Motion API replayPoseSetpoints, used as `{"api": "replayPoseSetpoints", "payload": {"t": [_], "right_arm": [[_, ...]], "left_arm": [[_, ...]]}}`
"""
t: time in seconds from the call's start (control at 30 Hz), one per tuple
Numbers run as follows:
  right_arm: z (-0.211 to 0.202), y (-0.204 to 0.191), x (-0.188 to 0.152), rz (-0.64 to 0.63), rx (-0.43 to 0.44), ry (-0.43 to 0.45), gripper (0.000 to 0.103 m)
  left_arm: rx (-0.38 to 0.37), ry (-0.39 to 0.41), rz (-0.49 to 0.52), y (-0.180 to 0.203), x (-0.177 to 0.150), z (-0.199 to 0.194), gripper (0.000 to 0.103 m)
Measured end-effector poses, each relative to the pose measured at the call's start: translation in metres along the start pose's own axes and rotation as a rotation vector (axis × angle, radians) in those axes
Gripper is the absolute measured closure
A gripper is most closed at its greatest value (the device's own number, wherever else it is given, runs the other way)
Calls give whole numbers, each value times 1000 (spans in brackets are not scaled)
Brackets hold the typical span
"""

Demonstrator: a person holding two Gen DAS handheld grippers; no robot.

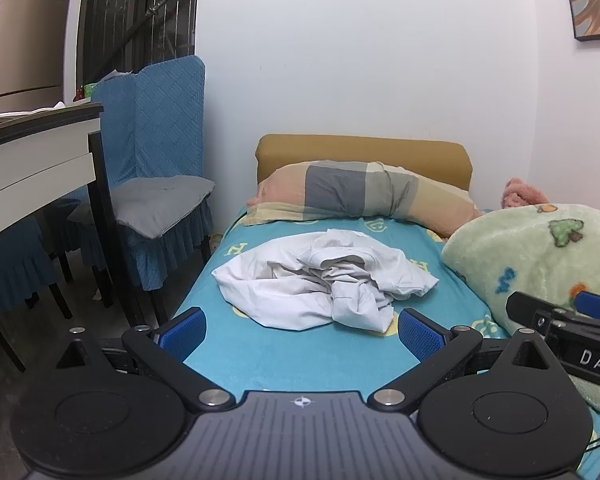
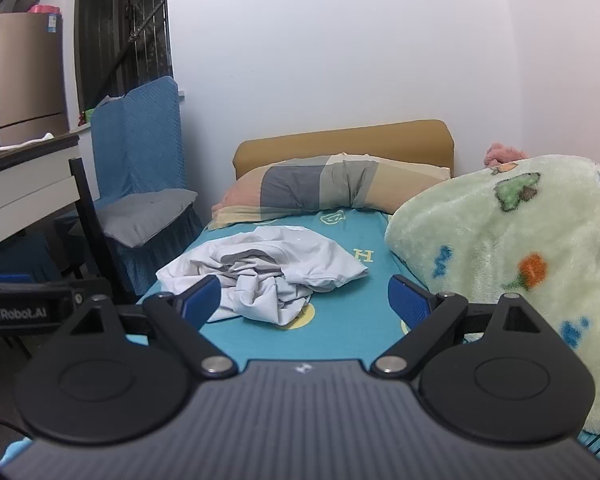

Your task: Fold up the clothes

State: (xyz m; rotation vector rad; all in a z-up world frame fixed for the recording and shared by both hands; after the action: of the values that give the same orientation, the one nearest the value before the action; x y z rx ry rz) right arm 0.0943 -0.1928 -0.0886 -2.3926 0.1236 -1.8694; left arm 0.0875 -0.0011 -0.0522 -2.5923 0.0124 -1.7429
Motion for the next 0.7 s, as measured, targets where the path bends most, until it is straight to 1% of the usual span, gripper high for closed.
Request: {"api": "replayPoseSetpoints", "payload": {"t": [0.43, 0.7], "right_arm": [[-5, 5, 7, 26, -9, 13, 11], [-4, 10, 12, 39, -11, 21, 11]], "left_arm": [[-8, -13, 13, 5, -7, 2, 0], [-11, -48, 2, 4, -14, 11, 0]]}}
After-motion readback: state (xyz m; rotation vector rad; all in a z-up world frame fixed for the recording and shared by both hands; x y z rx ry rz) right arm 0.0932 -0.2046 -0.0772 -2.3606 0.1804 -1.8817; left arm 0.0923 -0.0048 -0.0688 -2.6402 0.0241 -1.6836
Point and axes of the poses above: each gripper's, at about its wrist camera, not at the fingertips, and z roughly the way its jaws point, y to its right, x to its top, the point moved 10 cm from there along z, roughly the way its jaws point, and after that the axes turned 5 degrees about y, right-handed, at the moved point
